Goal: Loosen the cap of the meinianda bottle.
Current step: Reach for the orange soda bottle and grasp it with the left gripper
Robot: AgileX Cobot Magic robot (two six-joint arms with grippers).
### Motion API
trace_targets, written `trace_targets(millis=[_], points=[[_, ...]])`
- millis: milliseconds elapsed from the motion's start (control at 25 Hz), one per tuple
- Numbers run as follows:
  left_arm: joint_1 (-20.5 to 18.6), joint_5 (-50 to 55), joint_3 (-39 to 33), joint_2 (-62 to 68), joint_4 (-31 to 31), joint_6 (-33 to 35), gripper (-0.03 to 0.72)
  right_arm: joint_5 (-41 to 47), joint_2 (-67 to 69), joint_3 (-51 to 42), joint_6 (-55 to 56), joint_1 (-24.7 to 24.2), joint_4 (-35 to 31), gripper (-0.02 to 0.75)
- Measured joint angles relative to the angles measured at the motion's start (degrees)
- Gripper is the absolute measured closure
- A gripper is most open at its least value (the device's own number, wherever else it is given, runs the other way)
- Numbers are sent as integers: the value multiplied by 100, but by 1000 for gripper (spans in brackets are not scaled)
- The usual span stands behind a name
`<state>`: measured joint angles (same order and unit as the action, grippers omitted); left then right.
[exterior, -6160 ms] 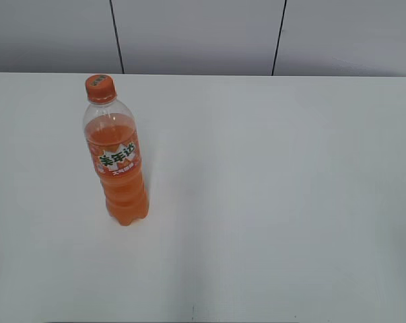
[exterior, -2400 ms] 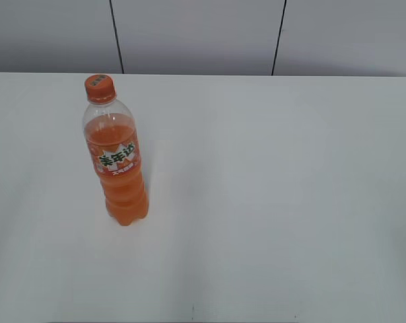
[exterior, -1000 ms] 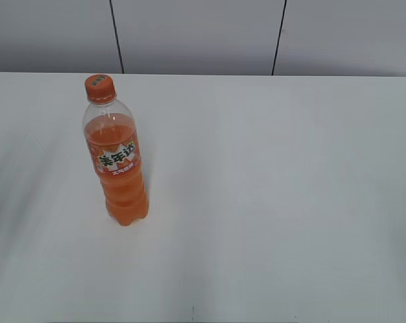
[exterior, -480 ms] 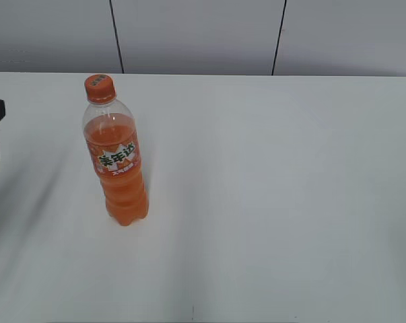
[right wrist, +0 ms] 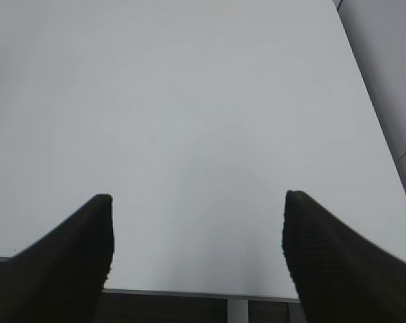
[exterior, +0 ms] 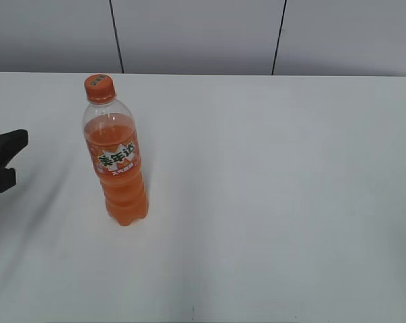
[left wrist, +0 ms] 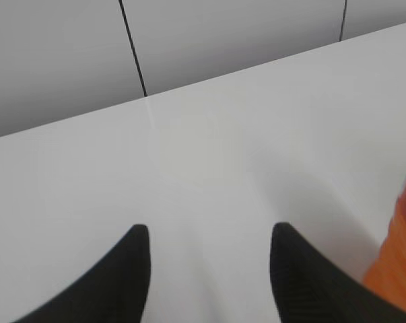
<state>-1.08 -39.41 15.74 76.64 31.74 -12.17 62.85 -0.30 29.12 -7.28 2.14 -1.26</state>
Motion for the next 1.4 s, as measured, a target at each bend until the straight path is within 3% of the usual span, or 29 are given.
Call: trace_targets(millis=[240,400,560,680,1080,1400], points=[[-687,-765,90,520,1990,-1144,333,0,0,0,0,0,0,152],[-759,-852,504,1020,3619,-1753,333,0,0,0,0,0,0,152],[-759,-835,840,1514,4949,-1910,326,0,0,0,0,0,0,152],[-759,-826,976,1801,5223,-1910,294,0,0,0,0,0,0,152],[-759,-1749,1474,2797,5293,-1910,153,0,0,0,0,0,0,152],[-454,-1939,1841,3200,5171,-1862,132,0,0,0,0,0,0,152]])
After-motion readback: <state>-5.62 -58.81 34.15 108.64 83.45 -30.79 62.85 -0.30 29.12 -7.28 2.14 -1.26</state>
